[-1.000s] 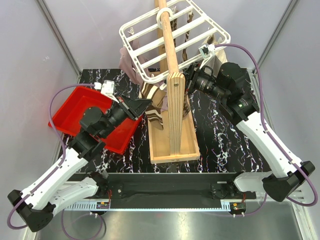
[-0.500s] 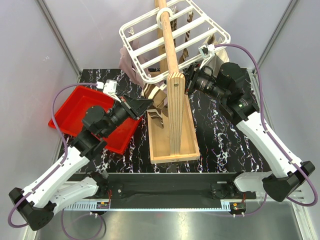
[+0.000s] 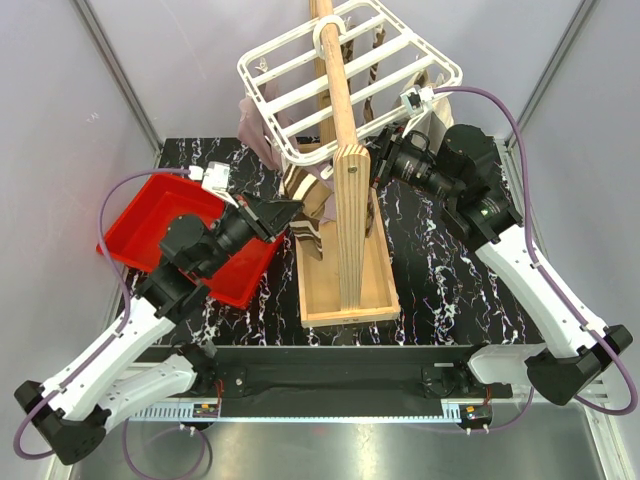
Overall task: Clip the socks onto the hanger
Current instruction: Clamp the sock onto the hanger.
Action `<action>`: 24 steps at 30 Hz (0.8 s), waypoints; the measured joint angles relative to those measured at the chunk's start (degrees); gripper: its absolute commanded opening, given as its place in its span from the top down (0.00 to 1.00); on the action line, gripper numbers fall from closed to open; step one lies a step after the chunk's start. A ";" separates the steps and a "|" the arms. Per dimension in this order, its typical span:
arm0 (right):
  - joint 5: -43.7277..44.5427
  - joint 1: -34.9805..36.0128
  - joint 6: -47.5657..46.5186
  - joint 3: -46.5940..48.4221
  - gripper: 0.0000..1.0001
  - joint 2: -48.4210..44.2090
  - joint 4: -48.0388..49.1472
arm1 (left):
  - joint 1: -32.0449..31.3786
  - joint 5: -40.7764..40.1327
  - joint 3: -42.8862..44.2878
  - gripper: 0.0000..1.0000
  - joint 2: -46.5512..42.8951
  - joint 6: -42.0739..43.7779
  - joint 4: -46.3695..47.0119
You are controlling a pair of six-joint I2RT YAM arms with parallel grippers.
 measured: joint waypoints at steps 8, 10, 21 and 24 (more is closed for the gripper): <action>0.00 0.00 0.00 0.00 1.00 0.00 0.00 | 0.00 -0.04 0.02 1.00 0.07 0.26 0.24; -0.02 0.00 0.02 0.00 1.00 0.00 0.00 | 0.00 -0.04 0.09 1.00 0.55 0.26 0.24; -0.07 0.00 0.02 0.00 1.00 -0.04 0.00 | 0.00 -0.02 0.15 1.00 1.62 0.24 1.11; -0.09 0.00 0.02 0.00 1.00 -0.04 0.00 | 0.00 -0.02 0.42 1.00 1.81 0.24 1.14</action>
